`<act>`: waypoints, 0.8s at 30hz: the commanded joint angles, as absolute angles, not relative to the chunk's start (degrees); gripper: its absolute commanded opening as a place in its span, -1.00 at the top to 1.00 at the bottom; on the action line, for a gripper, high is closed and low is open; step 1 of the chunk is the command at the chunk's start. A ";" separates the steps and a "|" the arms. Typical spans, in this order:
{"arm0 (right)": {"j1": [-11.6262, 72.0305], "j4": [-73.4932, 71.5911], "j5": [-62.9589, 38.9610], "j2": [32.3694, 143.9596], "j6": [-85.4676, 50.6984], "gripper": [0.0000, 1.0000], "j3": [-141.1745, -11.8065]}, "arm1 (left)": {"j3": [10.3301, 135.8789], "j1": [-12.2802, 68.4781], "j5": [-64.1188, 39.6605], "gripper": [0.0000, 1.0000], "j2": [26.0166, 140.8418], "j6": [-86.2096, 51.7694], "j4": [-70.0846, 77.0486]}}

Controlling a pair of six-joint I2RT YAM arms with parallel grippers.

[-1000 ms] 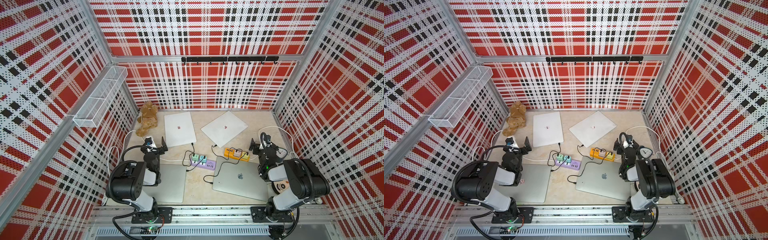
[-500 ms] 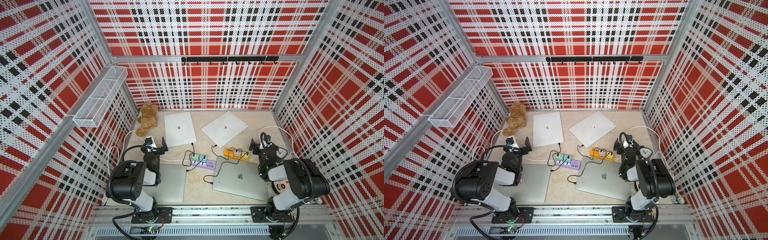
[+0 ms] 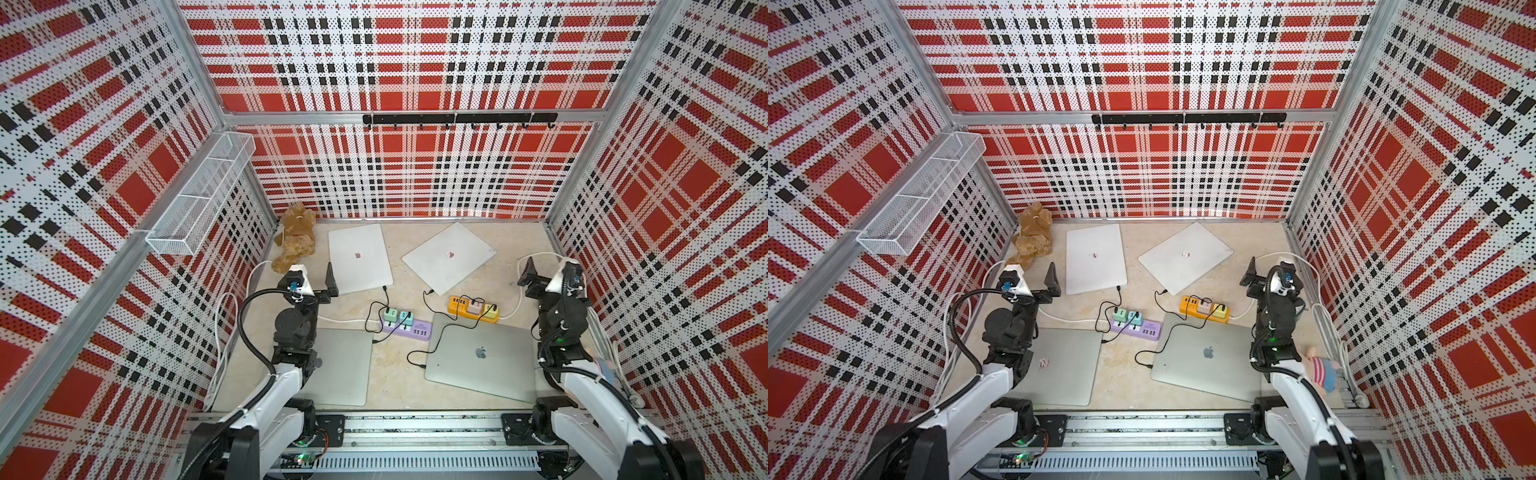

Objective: Unplug the laptop charger
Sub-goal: Remove the charging cable from the laptop.

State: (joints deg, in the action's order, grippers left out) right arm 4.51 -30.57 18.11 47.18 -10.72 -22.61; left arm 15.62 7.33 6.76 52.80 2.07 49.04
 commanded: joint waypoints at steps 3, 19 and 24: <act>5.70 3.39 13.14 42.63 -22.05 -1.00 -31.21 | 20.17 10.22 -1.12 -0.88 48.08 4.33 32.36; 19.12 35.55 -6.42 36.73 -37.21 -0.94 -39.11 | 31.14 29.33 -24.94 -0.56 51.07 15.99 6.84; 22.38 37.04 -13.09 33.27 -40.54 -0.88 -33.70 | 29.11 38.32 -23.54 -0.50 49.93 22.36 4.09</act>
